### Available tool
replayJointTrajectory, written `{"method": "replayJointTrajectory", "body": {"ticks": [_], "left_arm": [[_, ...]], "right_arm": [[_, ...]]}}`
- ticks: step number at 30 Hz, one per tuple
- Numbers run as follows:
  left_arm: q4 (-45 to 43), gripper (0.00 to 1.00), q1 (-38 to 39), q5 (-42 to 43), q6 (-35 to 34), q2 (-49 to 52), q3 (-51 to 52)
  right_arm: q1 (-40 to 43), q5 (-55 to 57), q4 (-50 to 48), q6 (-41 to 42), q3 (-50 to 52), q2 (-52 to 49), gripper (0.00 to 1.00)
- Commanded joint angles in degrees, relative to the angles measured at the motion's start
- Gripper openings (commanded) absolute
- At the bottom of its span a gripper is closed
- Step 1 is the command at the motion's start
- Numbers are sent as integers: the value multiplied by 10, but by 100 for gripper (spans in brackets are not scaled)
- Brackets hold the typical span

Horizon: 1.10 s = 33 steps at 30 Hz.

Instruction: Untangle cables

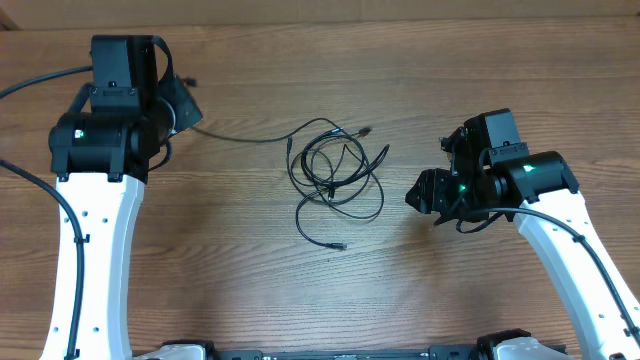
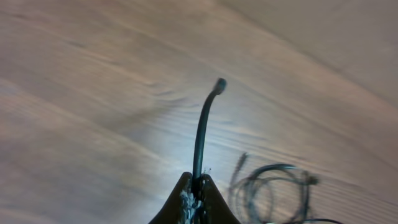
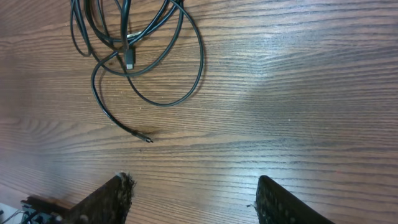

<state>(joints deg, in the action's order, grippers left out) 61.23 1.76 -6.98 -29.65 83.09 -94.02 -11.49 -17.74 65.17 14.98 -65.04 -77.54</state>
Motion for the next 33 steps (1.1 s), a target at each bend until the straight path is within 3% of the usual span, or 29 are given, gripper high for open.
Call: {"method": "replayJointTrajectory", "body": {"ticks": [1, 9, 16, 23, 25, 27, 33], "left_arm": [[16, 4, -13, -114, 18, -17, -10], [-15, 4, -134, -201, 18, -61, -10], [-122, 4, -288, -188, -15, -86, -10], [-178, 4, -365, -7, -51, -88, -10], [-162, 4, -356, 112, -50, -82, -10], [-136, 4, -344, 179, -50, -75, -10], [-43, 4, -268, 251, -1, -35, -10]], "right_arm": [[3, 4, -3, -2, -6, 0, 62], [3, 12, -3, -2, -6, 0, 61], [3, 12, -3, -2, -6, 0, 61], [3, 12, -4, -2, -6, 0, 61], [3, 12, -4, -2, -6, 0, 61], [3, 12, -4, -2, -6, 0, 60], [3, 12, -4, -2, -6, 0, 60]]}}
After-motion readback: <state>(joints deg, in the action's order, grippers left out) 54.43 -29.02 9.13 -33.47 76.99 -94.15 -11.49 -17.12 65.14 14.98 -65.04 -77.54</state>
